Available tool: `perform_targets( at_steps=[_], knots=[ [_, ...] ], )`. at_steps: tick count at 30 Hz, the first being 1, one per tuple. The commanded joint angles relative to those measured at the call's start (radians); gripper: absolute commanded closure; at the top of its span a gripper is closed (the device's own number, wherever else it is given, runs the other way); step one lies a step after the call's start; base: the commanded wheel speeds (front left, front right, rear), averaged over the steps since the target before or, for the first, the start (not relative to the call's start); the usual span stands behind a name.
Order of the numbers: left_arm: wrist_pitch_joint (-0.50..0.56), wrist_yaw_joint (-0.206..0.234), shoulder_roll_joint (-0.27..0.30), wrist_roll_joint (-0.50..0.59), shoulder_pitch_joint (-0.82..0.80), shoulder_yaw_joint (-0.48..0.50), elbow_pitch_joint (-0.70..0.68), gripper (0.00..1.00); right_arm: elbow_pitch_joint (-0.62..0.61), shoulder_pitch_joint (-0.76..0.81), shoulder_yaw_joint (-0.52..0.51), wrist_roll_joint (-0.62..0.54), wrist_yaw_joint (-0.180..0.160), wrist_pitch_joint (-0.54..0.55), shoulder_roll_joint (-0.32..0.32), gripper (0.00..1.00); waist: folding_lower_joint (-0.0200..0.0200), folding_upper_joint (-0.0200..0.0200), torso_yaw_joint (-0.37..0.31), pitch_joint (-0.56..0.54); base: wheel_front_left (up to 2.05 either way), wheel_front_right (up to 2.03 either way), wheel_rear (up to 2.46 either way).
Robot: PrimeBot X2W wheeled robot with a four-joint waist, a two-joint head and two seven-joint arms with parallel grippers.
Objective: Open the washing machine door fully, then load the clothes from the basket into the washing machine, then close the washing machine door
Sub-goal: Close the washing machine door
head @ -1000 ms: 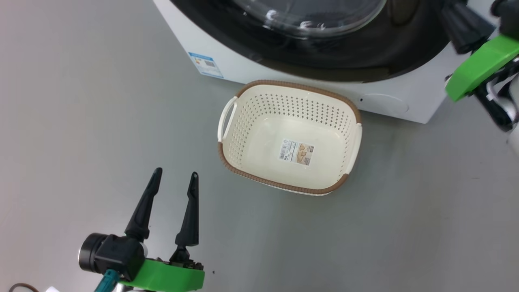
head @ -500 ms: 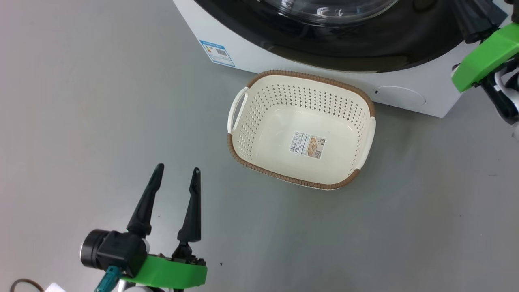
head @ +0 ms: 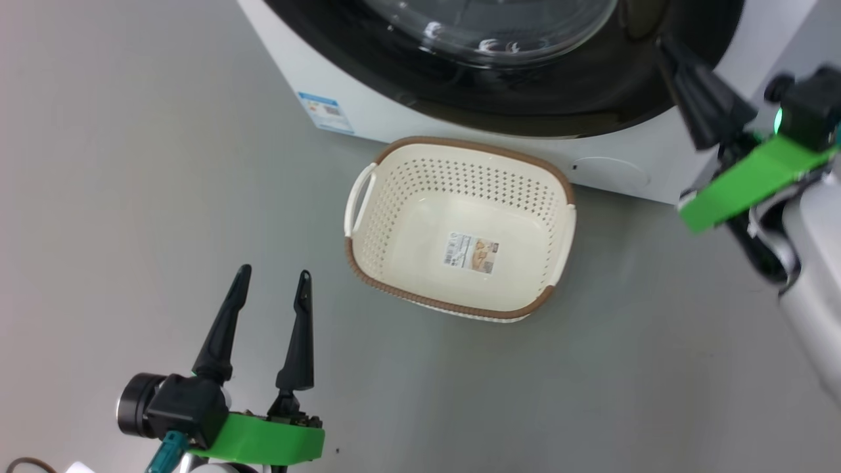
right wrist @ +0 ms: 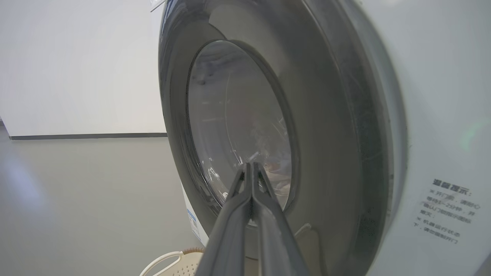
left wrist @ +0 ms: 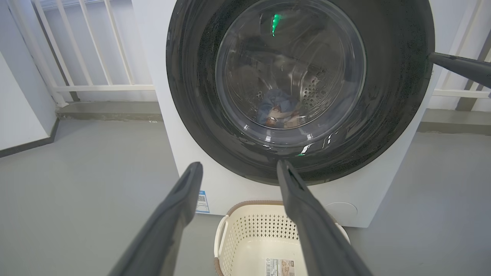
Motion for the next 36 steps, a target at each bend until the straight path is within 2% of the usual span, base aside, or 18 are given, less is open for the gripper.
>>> perform_targets(
  at_steps=[1, 9, 10, 11, 12, 13, 23, 36],
  knots=[
    [-0.008, -0.007, 0.016, 0.017, -0.003, 0.042, -0.013, 0.0, -0.055, 0.071, -0.014, -0.014, 0.001, -0.005, 0.015, 1.0, 0.0, -0.0001, -0.031, -0.029, 0.0, 0.0, 0.0],
    [-0.008, -0.039, 0.016, 0.049, 0.003, 0.074, 0.004, 0.0, -0.233, 0.35, -0.183, -0.085, 0.001, -0.005, 0.071, 1.0, 0.0, -0.0001, -0.098, -0.086, 0.0, 0.0, 0.0],
    [-0.008, -0.044, 0.016, 0.052, 0.004, 0.078, 0.008, 0.0, -0.247, 0.385, -0.212, -0.095, 0.001, -0.005, 0.082, 0.89, 0.0, -0.0001, -0.104, -0.094, 0.0, 0.0, 0.0],
    [-0.008, -0.049, 0.016, 0.056, 0.005, 0.081, 0.011, 0.0, -0.26, 0.42, -0.236, -0.104, 0.001, -0.005, 0.094, 0.64, 0.0, -0.0001, -0.11, -0.101, 0.0, 0.0, 0.0],
    [-0.008, -0.053, 0.016, 0.058, 0.007, 0.084, 0.014, 0.0, -0.273, 0.454, -0.256, -0.113, 0.001, -0.005, 0.106, 0.26, 0.0, -0.0001, -0.116, -0.108, 0.0, 0.0, 0.0],
    [-0.008, -0.057, 0.016, 0.062, 0.009, 0.089, 0.017, 0.0, -0.285, 0.484, -0.274, -0.122, 0.001, -0.005, 0.118, 0.0, 0.0, -0.0001, -0.124, -0.115, 0.0, 0.0, 0.0],
    [-0.008, -0.088, 0.022, 0.083, 0.039, 0.129, 0.037, 0.0, -0.358, 0.653, -0.38, -0.193, 0.001, -0.005, 0.229, 0.0, 0.0, -0.0001, -0.221, -0.174, 0.0, 0.0, 0.0],
    [-0.008, -0.095, 0.054, 0.078, 0.136, 0.207, 0.051, 0.0, -0.392, 0.792, -0.418, -0.228, 0.001, -0.005, 0.277, 0.0, 0.0, -0.0001, -0.352, -0.264, 0.0, 0.0, 0.0]
  ],
)
